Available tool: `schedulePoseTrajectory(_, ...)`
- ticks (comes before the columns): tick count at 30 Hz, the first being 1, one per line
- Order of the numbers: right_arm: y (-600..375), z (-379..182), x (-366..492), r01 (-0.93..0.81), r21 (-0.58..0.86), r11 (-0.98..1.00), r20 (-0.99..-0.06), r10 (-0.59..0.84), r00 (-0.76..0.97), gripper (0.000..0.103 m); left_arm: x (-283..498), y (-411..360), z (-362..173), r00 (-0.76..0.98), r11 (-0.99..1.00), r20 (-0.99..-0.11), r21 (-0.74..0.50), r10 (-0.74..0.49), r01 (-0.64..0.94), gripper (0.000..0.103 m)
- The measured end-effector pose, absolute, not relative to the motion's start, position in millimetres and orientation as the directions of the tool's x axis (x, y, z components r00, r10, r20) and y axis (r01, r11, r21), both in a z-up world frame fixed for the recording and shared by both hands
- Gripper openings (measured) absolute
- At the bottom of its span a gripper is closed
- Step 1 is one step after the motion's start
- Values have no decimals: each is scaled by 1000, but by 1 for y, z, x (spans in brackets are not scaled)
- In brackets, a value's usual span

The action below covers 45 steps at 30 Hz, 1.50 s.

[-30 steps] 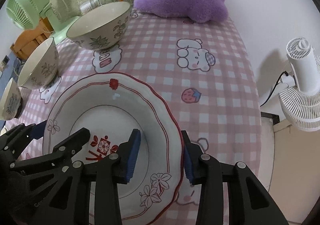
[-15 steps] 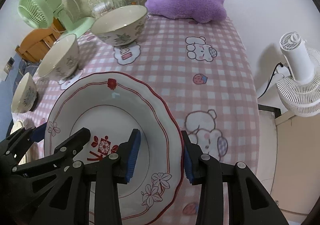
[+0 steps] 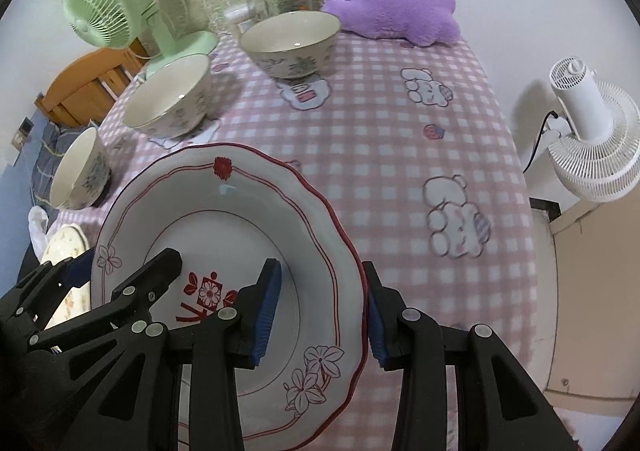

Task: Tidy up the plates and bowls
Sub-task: 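Lift the red-rimmed white plate with both grippers, then carry the red-rimmed plate with both grippers over the yellow-flower plate stack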

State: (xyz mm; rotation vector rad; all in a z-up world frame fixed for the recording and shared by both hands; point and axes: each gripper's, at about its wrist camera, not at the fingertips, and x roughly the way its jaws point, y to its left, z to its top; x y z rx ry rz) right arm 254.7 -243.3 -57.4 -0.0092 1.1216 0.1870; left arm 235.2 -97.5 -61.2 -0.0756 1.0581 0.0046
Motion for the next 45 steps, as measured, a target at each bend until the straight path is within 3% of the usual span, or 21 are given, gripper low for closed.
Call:
schedulePoseTrajectory(27, -61, -59, 179, -95, 73, 993, -909, 105, 404, 42, 170, 86, -64, 467, 996, -880, -93, -84, 4, 64)
schedulePoseTrajectory(45, 1, -89, 169, -114, 38, 993, -943, 74, 323, 42, 163, 133, -91, 413, 997, -908, -76, -68, -3, 64)
